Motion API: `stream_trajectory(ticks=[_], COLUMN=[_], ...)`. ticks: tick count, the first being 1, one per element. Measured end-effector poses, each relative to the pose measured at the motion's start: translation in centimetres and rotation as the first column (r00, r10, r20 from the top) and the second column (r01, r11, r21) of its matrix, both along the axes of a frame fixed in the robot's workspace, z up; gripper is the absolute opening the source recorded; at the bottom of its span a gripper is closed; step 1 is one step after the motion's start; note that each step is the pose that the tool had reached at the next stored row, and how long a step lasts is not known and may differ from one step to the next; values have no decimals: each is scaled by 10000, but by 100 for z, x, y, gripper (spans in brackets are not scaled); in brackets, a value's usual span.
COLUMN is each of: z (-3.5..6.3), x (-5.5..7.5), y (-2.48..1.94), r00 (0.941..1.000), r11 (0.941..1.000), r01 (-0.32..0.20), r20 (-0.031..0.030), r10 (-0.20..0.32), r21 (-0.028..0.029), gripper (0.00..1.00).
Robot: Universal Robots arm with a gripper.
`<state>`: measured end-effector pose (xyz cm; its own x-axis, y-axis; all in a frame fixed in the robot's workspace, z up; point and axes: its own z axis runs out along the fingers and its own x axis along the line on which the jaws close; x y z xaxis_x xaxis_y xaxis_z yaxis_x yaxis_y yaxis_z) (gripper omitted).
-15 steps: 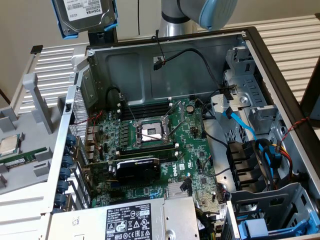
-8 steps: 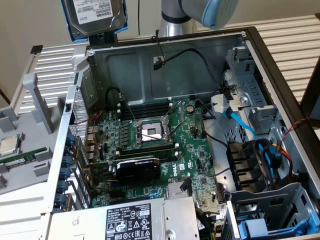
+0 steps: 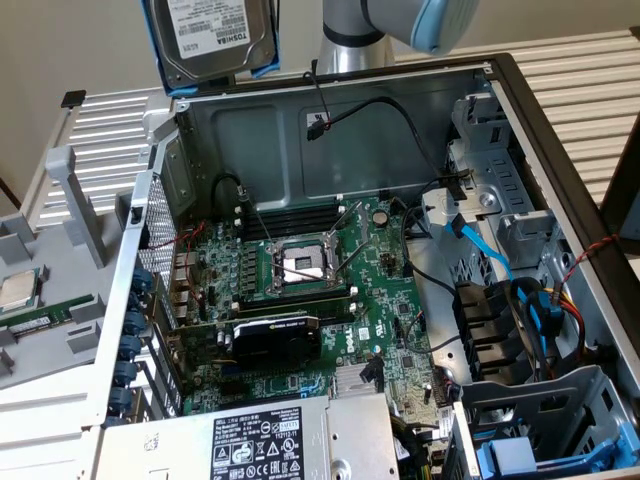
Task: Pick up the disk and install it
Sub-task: 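Pick up the disk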
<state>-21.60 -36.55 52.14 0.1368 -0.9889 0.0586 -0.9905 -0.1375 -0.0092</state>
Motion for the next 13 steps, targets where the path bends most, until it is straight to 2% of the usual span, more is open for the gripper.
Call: stream_trajectory(ticks=[13], z=[0], x=[400], y=[-332], r00=[10000], r11=[10000], r01=[0], r20=[-2], r10=[0], r21=[7], gripper=[37])
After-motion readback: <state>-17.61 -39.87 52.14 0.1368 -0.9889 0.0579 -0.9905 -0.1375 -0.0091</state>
